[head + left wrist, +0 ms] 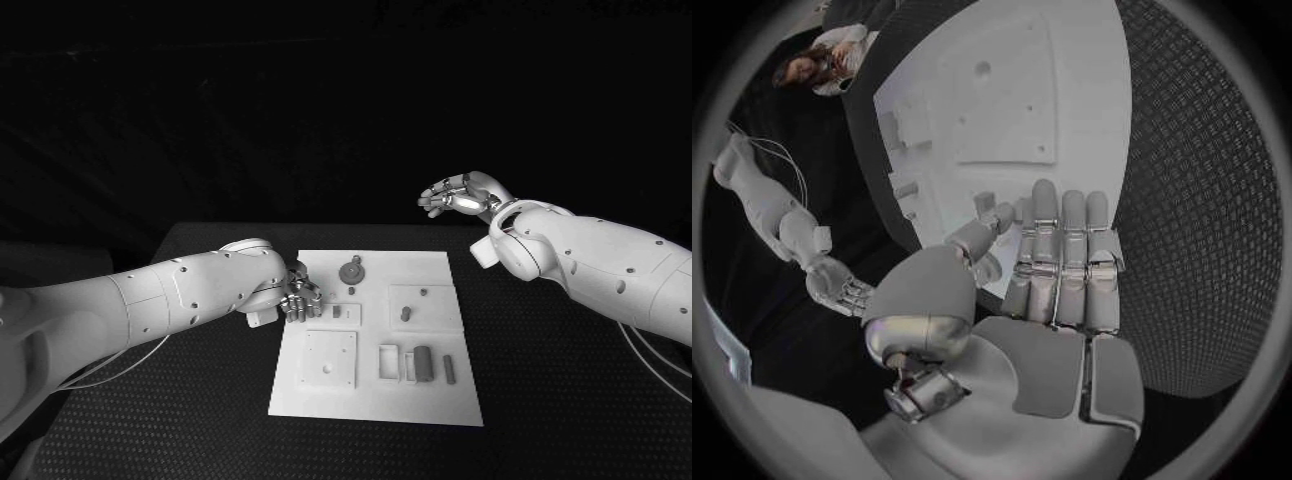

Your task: Assemble the parts on the task board

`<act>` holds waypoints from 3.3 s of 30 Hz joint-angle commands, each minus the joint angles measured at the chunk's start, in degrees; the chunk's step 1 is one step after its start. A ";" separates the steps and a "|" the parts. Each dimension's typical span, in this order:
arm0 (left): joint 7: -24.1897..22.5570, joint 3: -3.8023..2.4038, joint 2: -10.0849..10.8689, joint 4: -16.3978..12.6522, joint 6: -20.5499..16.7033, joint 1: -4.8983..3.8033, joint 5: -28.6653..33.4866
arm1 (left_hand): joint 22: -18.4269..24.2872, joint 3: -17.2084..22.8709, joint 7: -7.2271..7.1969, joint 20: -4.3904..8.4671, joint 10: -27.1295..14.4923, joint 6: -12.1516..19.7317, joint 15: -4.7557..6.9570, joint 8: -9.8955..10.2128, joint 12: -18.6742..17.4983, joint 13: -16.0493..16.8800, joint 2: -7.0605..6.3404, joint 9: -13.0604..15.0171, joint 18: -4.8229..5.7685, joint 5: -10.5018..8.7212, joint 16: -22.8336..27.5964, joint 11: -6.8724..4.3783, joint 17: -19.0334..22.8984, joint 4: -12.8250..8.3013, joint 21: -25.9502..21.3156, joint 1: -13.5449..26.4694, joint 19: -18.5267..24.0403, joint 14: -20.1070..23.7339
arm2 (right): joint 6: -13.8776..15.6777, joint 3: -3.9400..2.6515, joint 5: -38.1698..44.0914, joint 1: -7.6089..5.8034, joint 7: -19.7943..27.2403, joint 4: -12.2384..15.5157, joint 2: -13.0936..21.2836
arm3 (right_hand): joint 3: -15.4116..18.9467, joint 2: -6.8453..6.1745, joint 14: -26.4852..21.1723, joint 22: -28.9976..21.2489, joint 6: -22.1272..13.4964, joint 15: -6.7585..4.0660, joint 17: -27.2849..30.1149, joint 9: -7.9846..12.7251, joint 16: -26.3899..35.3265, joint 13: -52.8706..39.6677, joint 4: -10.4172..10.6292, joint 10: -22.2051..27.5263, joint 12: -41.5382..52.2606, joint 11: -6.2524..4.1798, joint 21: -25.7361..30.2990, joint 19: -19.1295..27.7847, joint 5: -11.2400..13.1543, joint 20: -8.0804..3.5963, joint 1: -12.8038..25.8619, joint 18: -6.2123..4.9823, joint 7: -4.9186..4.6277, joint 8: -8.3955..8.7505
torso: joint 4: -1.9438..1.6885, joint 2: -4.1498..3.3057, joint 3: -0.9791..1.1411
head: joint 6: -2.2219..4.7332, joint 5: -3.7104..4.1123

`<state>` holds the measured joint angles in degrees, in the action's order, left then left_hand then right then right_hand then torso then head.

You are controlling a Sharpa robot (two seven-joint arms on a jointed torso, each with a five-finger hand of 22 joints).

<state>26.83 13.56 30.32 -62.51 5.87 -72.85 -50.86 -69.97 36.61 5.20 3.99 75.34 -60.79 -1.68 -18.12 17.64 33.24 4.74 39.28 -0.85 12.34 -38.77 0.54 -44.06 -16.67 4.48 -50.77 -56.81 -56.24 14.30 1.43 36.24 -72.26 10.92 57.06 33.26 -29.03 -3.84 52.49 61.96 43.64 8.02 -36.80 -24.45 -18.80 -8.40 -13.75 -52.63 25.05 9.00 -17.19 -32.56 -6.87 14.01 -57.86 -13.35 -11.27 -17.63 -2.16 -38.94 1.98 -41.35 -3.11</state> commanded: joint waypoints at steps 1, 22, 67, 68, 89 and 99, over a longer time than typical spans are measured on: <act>0.17 0.12 -0.24 0.40 -0.60 0.18 -1.81 | -0.14 0.19 -0.29 -0.12 -0.50 -0.31 -0.10 0.06 -0.21 0.11 0.67 0.10 0.85 -0.91 0.02 -0.23 0.15 0.01 -0.43 -0.31 0.53 0.48 | -0.77 -0.03 0.00 0.02 0.35 0.05 0.01 | 0.20 -0.21 -0.29 0.09 -0.34 0.07 -0.06 0.07 0.30 0.06 0.30 -0.38 -0.23 0.18 0.29 0.22 -0.13 -0.03 -0.42 0.59 -0.97 -0.25 | -0.02 0.00 -0.01 | -0.01 0.02; -0.72 0.12 -0.46 0.73 -3.92 0.19 -3.15 | -0.24 0.22 -0.18 -0.18 -0.65 -0.12 -0.16 0.24 -0.26 0.18 0.69 0.14 0.85 -1.76 -0.01 -0.17 0.29 0.04 -0.46 -0.36 0.63 0.59 | -0.97 -0.03 0.00 0.02 0.31 0.11 0.11 | 0.23 -0.23 -0.29 0.15 -0.35 0.08 -0.11 0.11 0.37 0.10 0.34 -0.39 -0.24 0.19 0.37 0.21 -0.12 -0.03 -0.39 0.59 -0.97 -0.27 | -0.01 0.00 0.01 | -0.05 0.04; -0.19 0.13 -3.05 4.80 1.46 1.23 -3.94 | -0.30 0.16 -0.07 -0.26 -0.85 0.07 -0.24 0.45 -0.34 0.26 0.58 0.16 0.85 -2.10 0.02 -0.10 0.45 0.09 -0.52 -0.20 0.76 0.76 | -1.30 -0.03 0.00 0.03 0.28 0.10 -0.01 | 0.34 -0.36 -0.38 0.28 -0.39 0.14 -0.20 0.21 0.56 0.19 0.53 -0.38 -0.29 0.21 0.60 0.26 -0.12 -0.01 -0.20 0.63 -0.98 -0.29 | 0.00 -0.03 0.01 | -0.55 0.42; -0.21 0.13 -3.09 4.89 1.55 1.24 -3.94 | -0.30 0.16 -0.07 -0.27 -0.86 0.08 -0.24 0.45 -0.34 0.26 0.57 0.16 0.85 -2.10 0.02 -0.10 0.46 0.09 -0.52 -0.19 0.76 0.77 | -1.32 -0.03 0.00 0.03 0.29 0.10 -0.04 | 0.34 -0.37 -0.38 0.28 -0.40 0.15 -0.20 0.21 0.57 0.20 0.54 -0.38 -0.29 0.21 0.61 0.27 -0.12 -0.01 -0.19 0.63 -0.98 -0.29 | 0.00 -0.03 0.01 | -0.60 0.48; -1.72 0.12 -2.35 4.76 0.51 1.25 -1.69 | -0.39 0.49 -0.16 -0.23 -0.78 -0.14 -0.21 0.39 -0.25 0.41 0.92 0.33 0.85 -1.60 -0.11 -0.14 0.54 0.01 -0.50 -0.58 0.81 0.77 | -1.29 -0.03 0.00 0.03 0.30 0.18 0.05 | 0.34 -0.37 -0.40 0.34 -0.40 0.16 -0.24 0.24 0.64 0.23 0.60 -0.38 -0.30 0.21 0.70 0.29 -0.13 -0.02 -0.19 0.63 -0.98 -0.31 | -0.02 0.00 0.00 | -0.63 0.45; -1.84 0.04 -1.33 4.53 0.49 1.25 1.69 | -0.47 0.49 -0.26 -0.20 -0.65 -0.31 -0.16 0.28 -0.16 0.49 0.99 0.49 0.85 -1.31 -0.21 -0.19 0.57 -0.02 -0.46 -0.62 0.76 0.71 | -1.36 -0.03 -0.02 0.08 0.28 0.31 0.13 | 0.33 -0.36 -0.39 0.37 -0.40 0.16 -0.27 0.26 0.66 0.25 0.62 -0.39 -0.30 0.20 0.74 0.28 -0.13 -0.03 -0.20 0.63 -0.97 -0.32 | -0.01 0.00 -0.02 | -0.64 0.51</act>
<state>23.42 13.09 28.91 -57.98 5.04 -72.44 -50.43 -70.37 36.81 5.21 3.59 74.49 -60.78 -1.95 -17.47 17.64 33.68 4.68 39.54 -0.86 10.82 -38.77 0.73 -43.58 -16.79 4.26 -50.83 -56.41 -55.98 13.71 1.43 36.22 -72.20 10.84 57.22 33.39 -28.71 -3.84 52.37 62.27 43.64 8.14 -36.97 -24.26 -18.35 -8.23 -13.42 -52.63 25.05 9.00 -16.74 -32.56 -6.87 14.01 -57.86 -13.35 -11.27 -17.63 -2.16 -38.94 1.98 -41.97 -2.66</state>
